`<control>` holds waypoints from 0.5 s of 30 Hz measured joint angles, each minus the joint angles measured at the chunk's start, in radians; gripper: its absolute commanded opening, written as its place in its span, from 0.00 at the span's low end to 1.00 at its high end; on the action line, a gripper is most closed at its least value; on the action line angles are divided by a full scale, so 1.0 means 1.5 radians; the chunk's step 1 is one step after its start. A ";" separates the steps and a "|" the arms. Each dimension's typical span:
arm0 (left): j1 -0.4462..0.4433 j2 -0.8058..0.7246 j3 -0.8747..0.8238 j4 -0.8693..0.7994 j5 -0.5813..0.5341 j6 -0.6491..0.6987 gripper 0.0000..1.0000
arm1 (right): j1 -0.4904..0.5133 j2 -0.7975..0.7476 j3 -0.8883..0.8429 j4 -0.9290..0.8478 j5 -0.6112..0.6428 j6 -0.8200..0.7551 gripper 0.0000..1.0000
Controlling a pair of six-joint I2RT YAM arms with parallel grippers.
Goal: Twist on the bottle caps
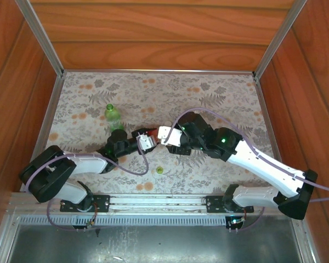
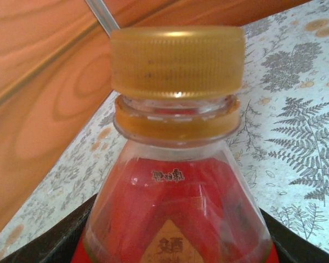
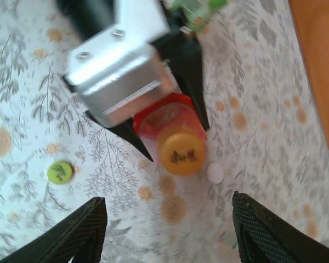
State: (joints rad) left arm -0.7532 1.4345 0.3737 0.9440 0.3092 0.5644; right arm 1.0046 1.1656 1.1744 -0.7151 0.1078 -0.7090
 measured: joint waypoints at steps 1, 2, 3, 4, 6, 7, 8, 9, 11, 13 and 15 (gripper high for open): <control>-0.001 0.005 0.003 0.001 -0.001 0.003 0.59 | -0.003 0.006 0.006 -0.005 -0.010 -0.030 0.64; -0.001 0.011 0.007 0.001 -0.001 0.006 0.59 | -0.008 0.017 0.017 -0.010 -0.021 -0.067 0.62; -0.001 0.016 0.010 0.001 -0.001 0.011 0.59 | -0.009 0.028 0.029 -0.017 -0.029 -0.095 0.61; -0.001 0.019 0.011 0.001 -0.002 0.016 0.59 | -0.012 0.037 0.037 -0.022 -0.035 -0.113 0.60; -0.002 0.020 0.011 0.000 -0.006 0.024 0.59 | -0.018 0.058 0.052 -0.029 -0.042 -0.152 0.57; -0.003 0.019 0.011 -0.001 -0.010 0.027 0.59 | -0.021 0.068 0.056 -0.032 -0.046 -0.168 0.55; -0.004 0.019 0.011 -0.002 -0.012 0.028 0.59 | -0.025 0.078 0.059 -0.035 -0.050 -0.182 0.54; -0.004 0.018 0.011 -0.003 -0.014 0.028 0.59 | -0.030 0.086 0.061 -0.038 -0.053 -0.191 0.53; -0.004 0.018 0.011 -0.004 -0.016 0.029 0.59 | -0.042 0.101 0.061 -0.044 -0.061 -0.210 0.49; -0.004 0.018 0.011 -0.004 -0.016 0.028 0.59 | -0.052 0.111 0.061 -0.049 -0.068 -0.220 0.46; -0.005 0.018 0.011 -0.004 -0.015 0.028 0.59 | -0.058 0.116 0.061 -0.049 -0.073 -0.225 0.44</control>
State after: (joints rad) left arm -0.7601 1.4609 0.3904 0.9382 0.2867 0.6064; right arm 0.9180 1.3403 1.2659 -0.7879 -0.0017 -1.0458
